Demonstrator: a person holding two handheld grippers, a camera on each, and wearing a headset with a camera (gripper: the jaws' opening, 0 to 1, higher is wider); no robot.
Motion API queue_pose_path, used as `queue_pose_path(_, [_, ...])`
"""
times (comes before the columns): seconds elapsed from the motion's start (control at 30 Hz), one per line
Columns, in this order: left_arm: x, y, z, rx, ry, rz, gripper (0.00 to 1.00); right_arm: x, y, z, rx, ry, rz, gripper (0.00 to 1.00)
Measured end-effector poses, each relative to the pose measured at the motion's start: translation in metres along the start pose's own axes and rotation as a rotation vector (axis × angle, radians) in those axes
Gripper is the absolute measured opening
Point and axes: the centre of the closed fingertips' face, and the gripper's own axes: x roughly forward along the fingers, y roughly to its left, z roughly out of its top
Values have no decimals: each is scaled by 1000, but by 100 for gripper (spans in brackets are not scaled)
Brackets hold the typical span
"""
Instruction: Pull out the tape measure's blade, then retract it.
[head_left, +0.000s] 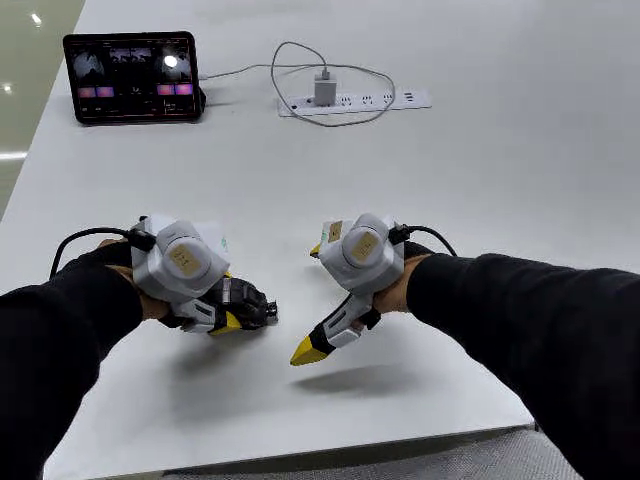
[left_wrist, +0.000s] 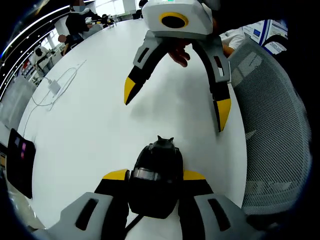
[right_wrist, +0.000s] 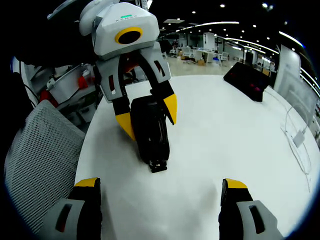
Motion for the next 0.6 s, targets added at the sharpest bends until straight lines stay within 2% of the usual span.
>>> queue_pose_path(0.13, [0,0,-1,-14,-3,-7,33,6,1,3,-3,-6,8,97])
queue_pose_path(0.17, [0,0,-1,-18,-4,-7,33,6,1,3,-9,-6,9,86])
queue_pose_path(0.2, [0,0,-1,-21,-6,-6,33,8,1,3,-22,-1,5,82])
queue_pose_path(0.27, [0,0,-1,-22,-8,-5,33,12,2,4,-30,-3,8,82])
queue_pose_path(0.3, [0,0,-1,-23,-11,-4,33,14,3,4,-54,0,21,79])
queue_pose_path(0.37, [0,1,-1,-22,-21,-3,33,15,3,2,-88,15,19,64])
queue_pose_path(0.53, [1,1,-2,-15,-20,1,33,22,2,2,-130,26,18,42])
queue_pose_path(0.6, [2,2,-3,-14,-20,1,33,23,2,5,-140,18,18,36])
